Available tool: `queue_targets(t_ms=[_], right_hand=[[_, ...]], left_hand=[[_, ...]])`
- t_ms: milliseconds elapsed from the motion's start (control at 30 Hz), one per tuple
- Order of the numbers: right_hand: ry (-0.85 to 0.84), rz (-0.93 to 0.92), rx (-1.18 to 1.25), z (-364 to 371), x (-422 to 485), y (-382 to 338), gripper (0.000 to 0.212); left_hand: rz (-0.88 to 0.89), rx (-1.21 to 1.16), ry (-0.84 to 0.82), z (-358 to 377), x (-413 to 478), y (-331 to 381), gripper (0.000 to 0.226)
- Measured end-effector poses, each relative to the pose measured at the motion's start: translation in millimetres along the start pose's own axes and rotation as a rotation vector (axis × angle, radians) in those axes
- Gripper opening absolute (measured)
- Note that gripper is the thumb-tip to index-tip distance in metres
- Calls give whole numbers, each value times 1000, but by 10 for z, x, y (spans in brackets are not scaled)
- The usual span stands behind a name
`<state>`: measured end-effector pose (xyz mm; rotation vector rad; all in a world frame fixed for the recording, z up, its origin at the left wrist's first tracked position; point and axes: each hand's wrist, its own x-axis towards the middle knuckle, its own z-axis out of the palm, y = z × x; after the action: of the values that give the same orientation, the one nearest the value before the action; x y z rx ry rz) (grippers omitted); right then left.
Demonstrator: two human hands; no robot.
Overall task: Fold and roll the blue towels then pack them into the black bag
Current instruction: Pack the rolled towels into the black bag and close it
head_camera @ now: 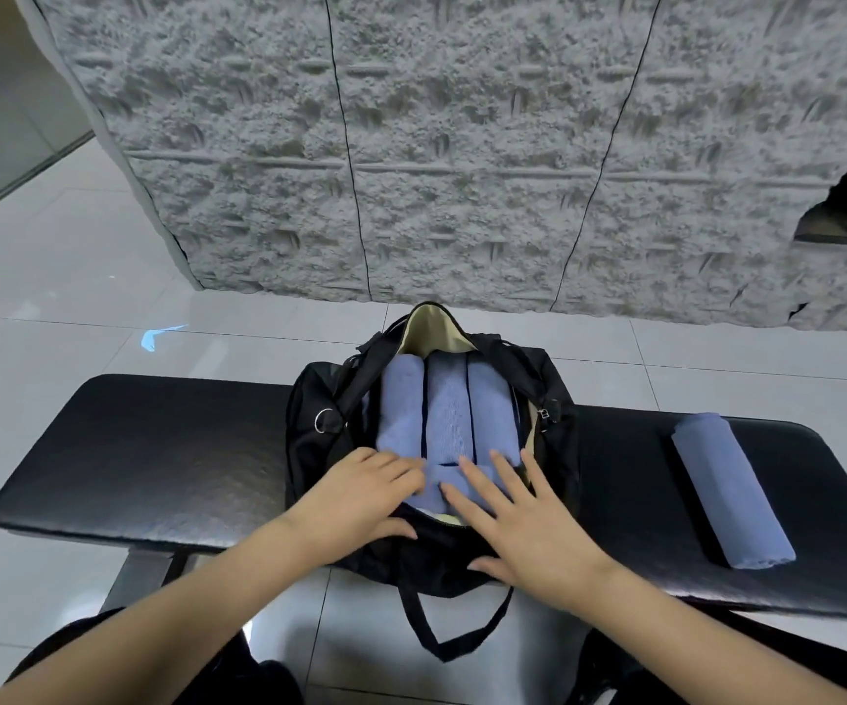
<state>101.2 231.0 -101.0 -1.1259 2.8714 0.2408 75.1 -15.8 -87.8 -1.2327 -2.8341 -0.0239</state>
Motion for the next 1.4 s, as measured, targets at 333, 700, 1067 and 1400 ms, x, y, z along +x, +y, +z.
queue_targets(t_ms=[333, 700, 1067, 1400], right_hand=[[113, -20, -76, 165, -100, 24, 91], [96, 53, -53, 379, -151, -56, 106], [311, 487, 73, 427, -468, 693, 49], [-200, 1359, 445, 745, -927, 1403, 75]], left_hand=[[23, 72, 161, 224, -164, 62, 22], [-77, 181, -55, 481, -415, 145, 61], [-220, 21, -74, 419, -410, 232, 57], [-292, -35, -19, 360, -299, 343, 56]])
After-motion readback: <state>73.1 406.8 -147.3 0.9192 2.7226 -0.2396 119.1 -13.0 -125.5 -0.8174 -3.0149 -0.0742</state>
